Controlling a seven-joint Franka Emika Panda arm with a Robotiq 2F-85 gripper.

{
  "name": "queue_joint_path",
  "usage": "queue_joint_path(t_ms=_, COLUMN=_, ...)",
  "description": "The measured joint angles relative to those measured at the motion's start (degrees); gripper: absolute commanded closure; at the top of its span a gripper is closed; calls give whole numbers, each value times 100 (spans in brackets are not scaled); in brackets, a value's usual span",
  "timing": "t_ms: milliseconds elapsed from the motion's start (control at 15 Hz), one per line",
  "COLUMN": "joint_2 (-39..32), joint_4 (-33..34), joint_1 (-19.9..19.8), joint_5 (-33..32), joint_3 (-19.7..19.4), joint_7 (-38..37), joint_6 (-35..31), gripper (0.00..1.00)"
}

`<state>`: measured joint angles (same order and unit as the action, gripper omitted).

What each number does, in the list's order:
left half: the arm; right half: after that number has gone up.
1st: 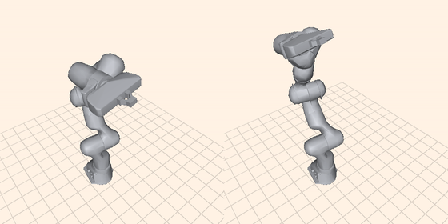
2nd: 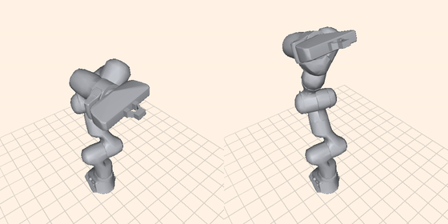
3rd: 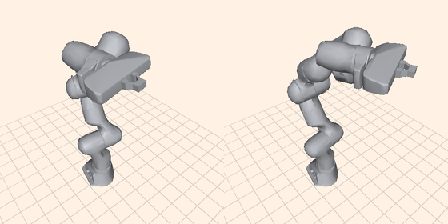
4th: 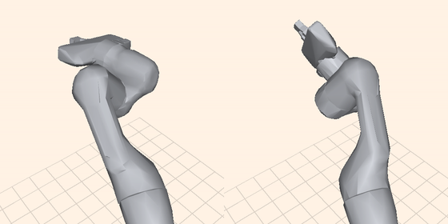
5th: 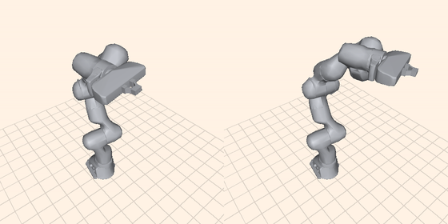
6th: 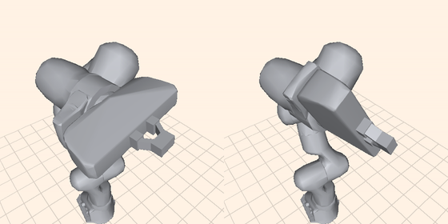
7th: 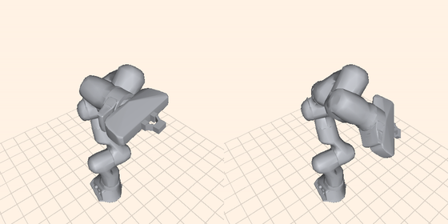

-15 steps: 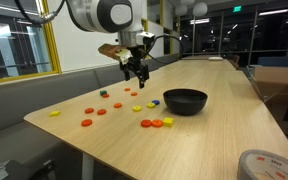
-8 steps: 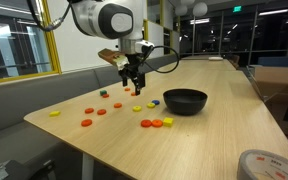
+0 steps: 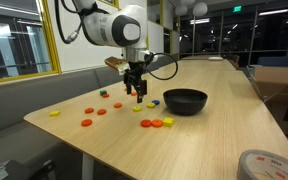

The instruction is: Put the two yellow, the green and one orange circle into the bowl.

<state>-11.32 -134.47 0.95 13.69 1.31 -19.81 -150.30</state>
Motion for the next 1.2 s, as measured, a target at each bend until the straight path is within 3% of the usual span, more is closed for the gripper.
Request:
queue_joint_path(t_ms=467, joint_2=-619, joint_4=551, joint_1=169, joint_5=-290, joint_3=-230, joint_7=-991, joint_6=261, gripper=0)
queue_joint_path(t_ms=1200, joint_2=-664, joint_4=466, joint_1=405, joint_5=-292, joint_3=-305, joint_7=-2193, joint_6=249, gripper=0)
